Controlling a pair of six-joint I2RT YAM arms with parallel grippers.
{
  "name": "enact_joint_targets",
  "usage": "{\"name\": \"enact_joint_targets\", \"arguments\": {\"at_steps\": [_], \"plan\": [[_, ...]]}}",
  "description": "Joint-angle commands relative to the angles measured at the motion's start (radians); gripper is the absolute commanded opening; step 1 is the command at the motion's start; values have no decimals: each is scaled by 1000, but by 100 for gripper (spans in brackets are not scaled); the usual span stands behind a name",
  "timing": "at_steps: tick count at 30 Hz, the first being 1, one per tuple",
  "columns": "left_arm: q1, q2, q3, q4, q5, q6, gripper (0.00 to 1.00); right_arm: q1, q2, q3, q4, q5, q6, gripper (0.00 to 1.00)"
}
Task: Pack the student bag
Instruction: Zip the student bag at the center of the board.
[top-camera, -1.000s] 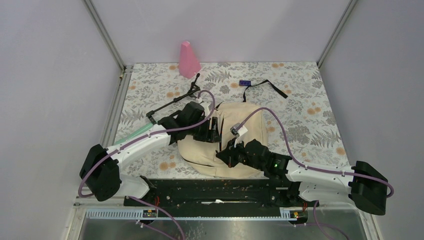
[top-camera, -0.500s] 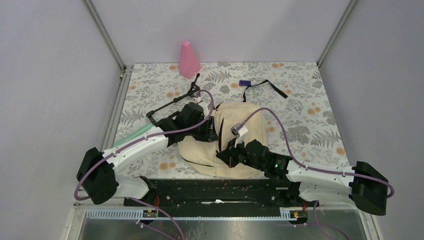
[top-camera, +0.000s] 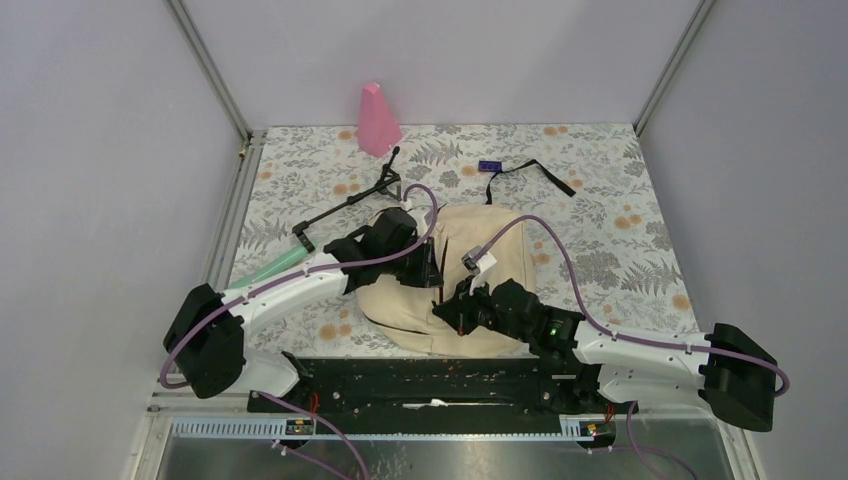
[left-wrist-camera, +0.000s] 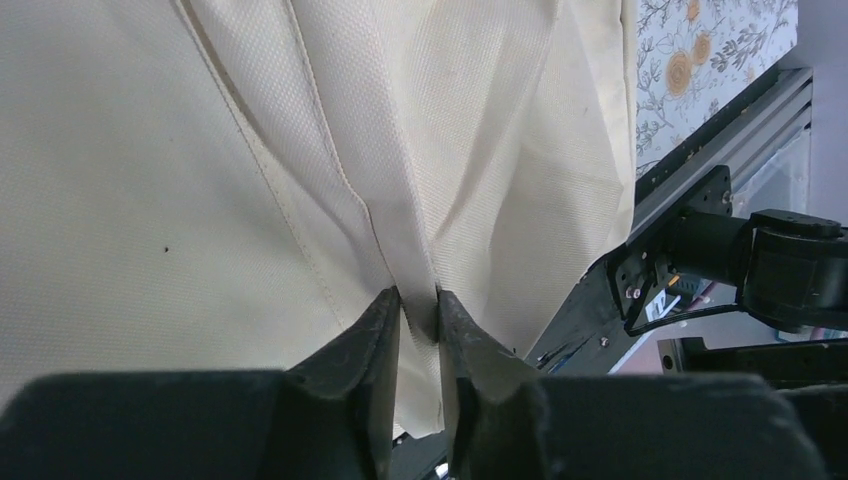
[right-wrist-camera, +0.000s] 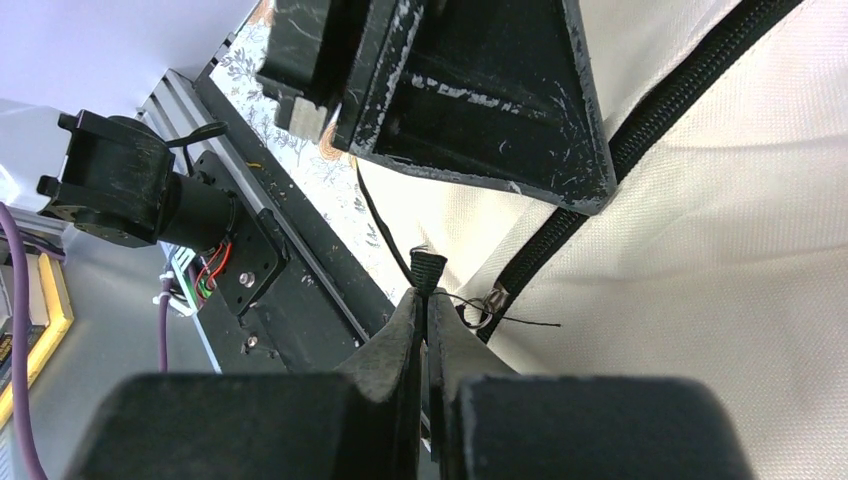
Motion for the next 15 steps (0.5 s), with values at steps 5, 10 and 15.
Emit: {"name": "enact_joint_targets", "arguments": {"at_steps": [5, 10, 15], "plan": [[-10, -22, -1, 40, 9, -11, 0, 19, -44, -2, 3, -29, -5, 0], [-10, -58, 63, 15, -23, -4, 0, 19, -116, 7, -93, 11, -28, 0], [-6, -73, 86, 34, -69, 2, 0, 19, -176, -42, -114, 40, -15, 0]]}}
